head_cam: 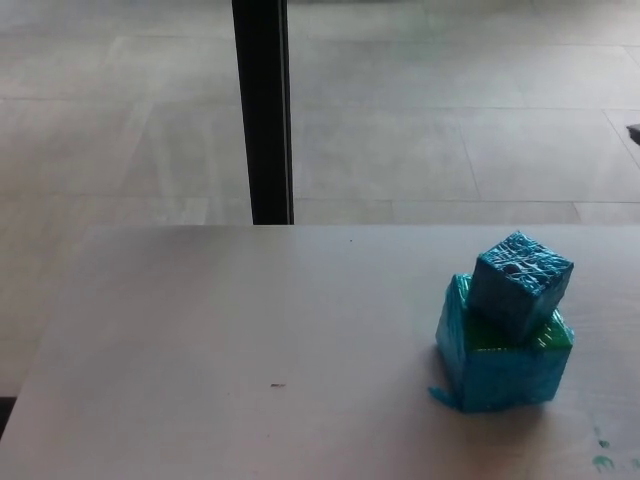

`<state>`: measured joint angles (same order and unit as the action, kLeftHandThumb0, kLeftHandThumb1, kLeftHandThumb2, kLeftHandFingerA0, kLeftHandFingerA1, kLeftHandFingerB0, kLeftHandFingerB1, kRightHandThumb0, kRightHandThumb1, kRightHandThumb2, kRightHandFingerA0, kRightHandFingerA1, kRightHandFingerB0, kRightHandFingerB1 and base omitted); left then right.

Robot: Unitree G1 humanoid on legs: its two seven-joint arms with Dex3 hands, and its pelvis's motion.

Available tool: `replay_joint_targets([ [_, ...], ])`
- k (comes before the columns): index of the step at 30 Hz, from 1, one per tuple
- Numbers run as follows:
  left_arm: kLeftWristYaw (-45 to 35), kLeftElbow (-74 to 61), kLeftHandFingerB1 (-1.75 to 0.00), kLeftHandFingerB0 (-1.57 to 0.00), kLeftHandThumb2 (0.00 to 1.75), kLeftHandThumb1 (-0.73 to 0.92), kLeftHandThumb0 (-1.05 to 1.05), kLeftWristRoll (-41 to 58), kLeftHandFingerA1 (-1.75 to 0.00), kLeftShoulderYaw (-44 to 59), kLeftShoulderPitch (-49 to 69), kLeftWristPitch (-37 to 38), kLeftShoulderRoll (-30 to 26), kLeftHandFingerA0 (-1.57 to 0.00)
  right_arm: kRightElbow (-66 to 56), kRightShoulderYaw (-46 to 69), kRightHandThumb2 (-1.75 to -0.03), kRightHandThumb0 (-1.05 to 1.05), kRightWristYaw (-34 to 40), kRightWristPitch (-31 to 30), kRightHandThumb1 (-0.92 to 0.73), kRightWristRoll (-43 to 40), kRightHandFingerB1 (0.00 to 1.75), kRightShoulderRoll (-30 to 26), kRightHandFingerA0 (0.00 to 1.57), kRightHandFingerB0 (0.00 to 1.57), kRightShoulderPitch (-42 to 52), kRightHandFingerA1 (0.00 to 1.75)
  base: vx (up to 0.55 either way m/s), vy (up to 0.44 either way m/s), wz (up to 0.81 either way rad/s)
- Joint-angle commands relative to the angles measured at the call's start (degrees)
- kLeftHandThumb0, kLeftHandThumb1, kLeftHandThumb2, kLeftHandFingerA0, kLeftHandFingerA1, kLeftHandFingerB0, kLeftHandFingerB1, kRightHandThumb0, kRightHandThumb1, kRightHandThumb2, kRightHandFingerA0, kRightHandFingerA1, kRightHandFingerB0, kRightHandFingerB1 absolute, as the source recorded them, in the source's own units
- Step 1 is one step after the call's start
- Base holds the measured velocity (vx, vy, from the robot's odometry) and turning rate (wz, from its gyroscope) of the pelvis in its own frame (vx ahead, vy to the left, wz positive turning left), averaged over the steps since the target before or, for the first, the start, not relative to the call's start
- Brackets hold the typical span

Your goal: The robot uses its right hand to pick up the small cube kept on the middle on the desk and place it on the bigger cube kept next to it

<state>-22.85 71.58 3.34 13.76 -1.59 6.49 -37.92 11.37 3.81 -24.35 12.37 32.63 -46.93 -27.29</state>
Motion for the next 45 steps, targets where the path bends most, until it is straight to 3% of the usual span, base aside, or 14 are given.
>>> replay_joint_targets([
  [1,0.2,-0.3,-0.49,-0.49,0.61,0.7,-0.72,-0.5,-0.6,-0.2,0.5,0.0,-1.1,-0.35,7.6,10.2,-0.82,-0.82,9.8,3.5,-0.53,-7.4,0.09,-0.6,0.0,0.03,8.1,0.04,0.0,0.0,0.0],
  [6,-0.3,0.5,-0.5,-0.59,0.6,0.64,-0.69,1.8,-0.6,1.9,0.2,-2.0,-0.8,-0.46,15.7,18.5,-0.75,-0.62,17.6,6.3,-0.6,-10.2,0.18,2.0,0.0,0.05,16.4,0.0,0.0,0.0,0.0],
  [16,0.2,0.2,-0.49,-0.51,0.61,0.7,-0.72,-0.2,-0.6,0.2,0.8,-0.1,-0.9,-0.38,27.7,26.6,-0.96,-0.76,29.7,8.1,-0.58,-13.2,0.53,7.9,0.0,0.08,25.4,0.55,0.0,0.0,0.0],
  [17,-0.1,0.0,-0.52,-0.54,0.61,0.7,-0.72,-0.3,-0.62,0.1,0.7,0.3,-0.9,-0.39,30.0,28.6,-0.62,-0.71,30.7,8.2,-0.77,-15.7,0.53,10.0,0.0,0.23,25.9,0.78,0.0,0.0,0.0],
  [18,-0.6,0.1,-0.49,-0.52,0.61,0.7,-0.71,0.2,-0.61,0.5,0.5,-0.5,-0.9,-0.39,29.8,29.0,-0.95,-0.72,31.9,7.5,-0.62,-15.4,0.6,11.0,0.06,0.23,26.5,0.7,0.0,0.0,0.0],
  [20,0.1,0.0,-0.56,-0.61,0.6,0.69,-0.72,0.1,-0.64,0.4,0.6,-0.3,-0.9,-0.47,34.1,30.3,-0.63,-0.65,34.4,8.1,-0.77,-16.8,0.59,13.0,0.11,0.39,26.1,1.0,0.0,0.0,0.0],
  [32,0.1,0.2,-0.54,-0.61,0.59,0.63,-0.71,1.4,-0.66,1.5,1.2,-0.7,0.4,-0.54,48.1,41.7,-0.6,-0.47,31.3,8.1,-0.72,-30.3,0.64,21.4,0.61,0.55,21.1,1.01,0.0,0.0,0.0],
  [37,0.6,0.3,-0.48,-0.51,0.61,0.69,-0.73,1.0,-0.59,1.6,1.4,-0.5,0.9,-0.42,50.5,43.3,-0.61,-0.5,29.5,5.7,-0.75,-31.3,0.69,22.2,0.55,0.54,20.4,1.0,0.0,0.0,0.0],
  [38,1.0,0.3,-0.58,-0.47,1.01,0.58,-0.74,0.0,-0.63,0.7,1.5,0.2,0.9,-0.41,51.9,43.6,-0.61,-0.49,28.1,3.9,-0.74,-31.8,0.67,22.3,0.59,0.53,20.1,0.99,0.0,0.0,0.0],
  [39,1.2,0.4,-0.58,-0.47,1.01,0.58,-0.74,0.0,-0.63,0.7,1.4,0.1,1.0,-0.41,52.3,43.7,-0.61,-0.49,27.6,3.7,-0.74,-32.0,0.67,22.2,0.59,0.53,20.0,0.99,0.0,0.0,0.0],
  [40,1.3,0.6,-0.46,-0.55,0.61,0.69,-0.7,0.1,-0.6,0.8,1.3,0.2,1.1,-0.5,52.8,43.9,-0.6,-0.55,27.3,3.1,-0.73,-32.2,0.68,22.3,0.67,0.54,19.9,1.02,0.0,0.0,0.0],
  [43,1.4,0.0,-0.51,-0.57,0.61,0.7,-0.75,-0.9,-0.63,-0.1,1.7,1.5,0.8,-0.48,52.5,44.5,-0.61,-0.57,25.3,1.1,-0.72,-33.5,0.74,23.4,0.67,0.51,20.0,1.21,0.0,0.0,0.0],
  [44,0.8,-0.1,-0.6,-0.49,1.01,0.55,-0.74,-0.5,-0.64,0.2,1.9,1.4,0.8,-0.37,52.8,44.2,-0.61,-0.58,24.3,0.3,-0.73,-33.5,0.71,23.0,0.66,0.48,19.7,1.14,0.0,0.0,0.0],
  [45,0.3,0.1,-0.54,-0.61,0.59,0.64,-0.72,1.9,-0.7,2.2,1.3,-1.7,1.2,-0.57,52.8,44.0,-0.62,-0.58,23.2,-0.3,-0.74,-33.6,0.71,22.9,0.64,0.45,19.8,1.14,0.0,0.0,0.0],
])
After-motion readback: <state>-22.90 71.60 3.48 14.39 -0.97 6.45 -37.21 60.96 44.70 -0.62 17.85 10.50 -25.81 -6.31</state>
